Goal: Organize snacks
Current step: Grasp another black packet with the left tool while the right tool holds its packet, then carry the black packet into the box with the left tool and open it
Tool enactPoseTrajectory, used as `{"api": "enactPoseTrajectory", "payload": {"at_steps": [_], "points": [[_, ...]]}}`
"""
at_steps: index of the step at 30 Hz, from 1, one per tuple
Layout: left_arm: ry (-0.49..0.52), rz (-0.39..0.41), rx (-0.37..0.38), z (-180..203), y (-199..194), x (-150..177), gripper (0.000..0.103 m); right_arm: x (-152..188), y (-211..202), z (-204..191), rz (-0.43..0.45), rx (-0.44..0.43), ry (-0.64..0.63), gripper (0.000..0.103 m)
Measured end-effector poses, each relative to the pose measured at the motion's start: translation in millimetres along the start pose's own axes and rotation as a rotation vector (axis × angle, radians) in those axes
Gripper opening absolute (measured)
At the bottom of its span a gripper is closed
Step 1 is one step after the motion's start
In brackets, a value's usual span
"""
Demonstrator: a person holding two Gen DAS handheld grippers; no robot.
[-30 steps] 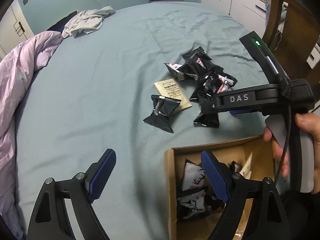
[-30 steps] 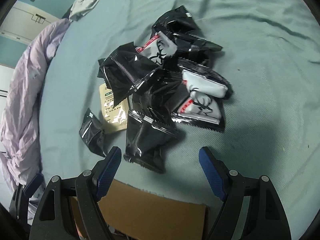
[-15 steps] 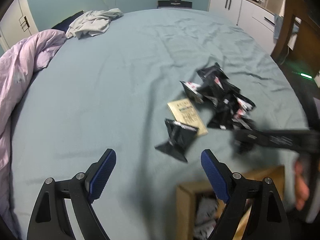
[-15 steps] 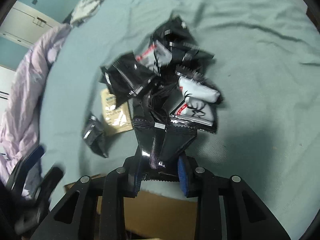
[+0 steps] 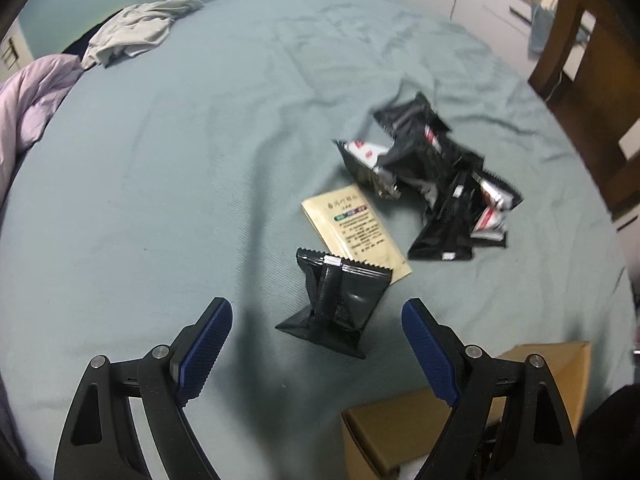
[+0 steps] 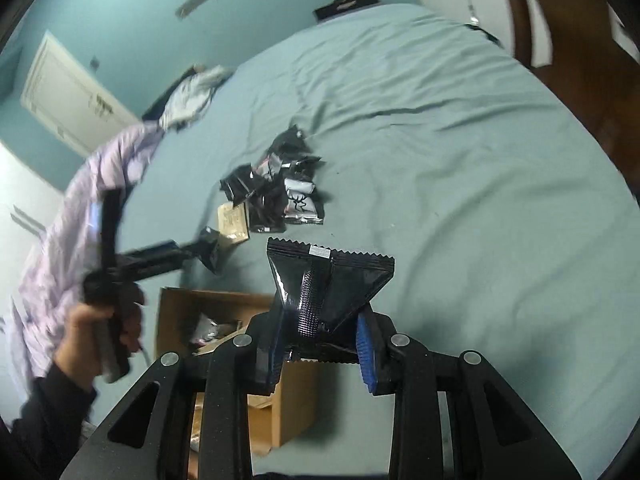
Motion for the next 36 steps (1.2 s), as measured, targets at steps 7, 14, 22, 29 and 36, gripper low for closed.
{"api": "enactPoseTrajectory", "payload": {"at_steps": [7, 14, 22, 29, 36], "points": [[-0.075, -0.082, 0.011, -3.2, 30.7, -6.6, 0.059, 0.9, 1.3, -1.2, 0.087, -0.006, 0.007, 0.029], [-0.149, 0.013, -0.048, -11.6, -2.8, 3.4, 0.029, 0.6, 20.8, -7.8, 0.017, 0.055, -0.003, 0.029], [-0.098, 0.156, -0.080, -0.9, -86.2, 19.4, 0.029, 0.1, 1.0, -21.7, 0.087, 0.064, -0.043, 0.029], [0.006, 0.195, 0.008, 36.0, -133.9, 48.3, 0.029, 9.2, 8.0, -37.3, 0.068, 0.115, -0.128, 0.029], [0.090, 0.139, 0.035, 71.8, -127.3, 84.8, 0.029, 11.6, 11.4, -46.9, 0.048, 0.105, -0.173, 0.029]]}}
Point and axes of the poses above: each gripper's, at about its wrist camera, not at the fingertips, and y roughly the way its jaws point, z to its right, x to its underside, the point moved 1 cm from there along y, roughly the way its jaws point, and after that the axes turned 1 degree about -y, right-handed, at the moved point
